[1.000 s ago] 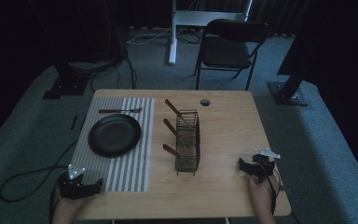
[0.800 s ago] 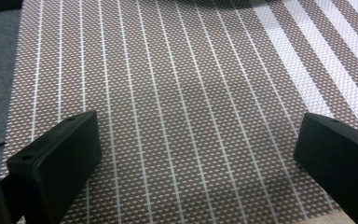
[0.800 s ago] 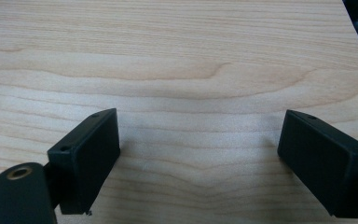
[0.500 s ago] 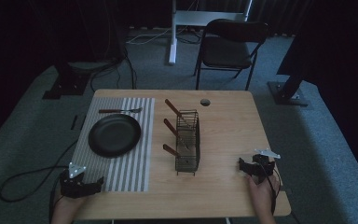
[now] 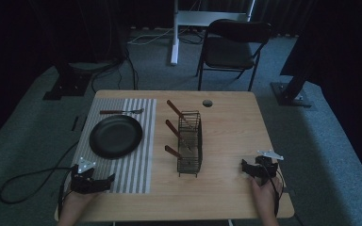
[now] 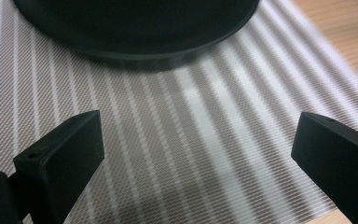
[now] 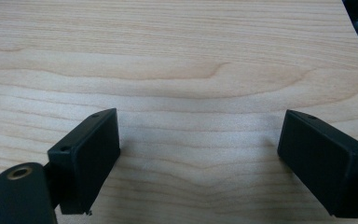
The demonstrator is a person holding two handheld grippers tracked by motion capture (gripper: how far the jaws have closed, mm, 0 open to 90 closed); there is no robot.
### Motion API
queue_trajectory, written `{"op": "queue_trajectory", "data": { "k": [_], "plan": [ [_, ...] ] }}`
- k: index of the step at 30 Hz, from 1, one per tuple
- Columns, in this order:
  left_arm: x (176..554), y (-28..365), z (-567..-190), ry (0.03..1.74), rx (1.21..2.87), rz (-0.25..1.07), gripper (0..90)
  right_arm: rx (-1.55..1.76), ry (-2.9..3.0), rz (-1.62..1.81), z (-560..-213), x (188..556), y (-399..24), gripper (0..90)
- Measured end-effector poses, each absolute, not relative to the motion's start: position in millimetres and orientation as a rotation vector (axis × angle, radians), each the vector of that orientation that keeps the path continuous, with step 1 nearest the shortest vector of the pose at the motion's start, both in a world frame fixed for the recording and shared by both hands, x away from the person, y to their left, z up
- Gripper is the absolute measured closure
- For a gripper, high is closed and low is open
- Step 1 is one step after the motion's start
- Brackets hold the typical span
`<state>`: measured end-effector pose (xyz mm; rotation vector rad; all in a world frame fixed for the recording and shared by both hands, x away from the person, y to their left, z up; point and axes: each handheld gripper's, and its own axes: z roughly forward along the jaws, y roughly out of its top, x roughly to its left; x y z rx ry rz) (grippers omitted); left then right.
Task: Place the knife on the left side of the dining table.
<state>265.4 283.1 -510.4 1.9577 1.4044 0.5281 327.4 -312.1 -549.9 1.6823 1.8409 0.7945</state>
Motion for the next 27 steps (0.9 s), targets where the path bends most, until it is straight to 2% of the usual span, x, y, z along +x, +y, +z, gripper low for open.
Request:
{"op": "queue_trajectory", "data": {
  "k": [11,27],
  "plan": [
    [278,262,-495,1.321,1.971,0.467,3.0,1.682,1.841,0.794,-550,327,-312,11.8],
    [301,223,-471,1.180,2.005,0.458,3.0,1.682,1.841,0.795,-550,327,-312,11.8]
  ]
}}
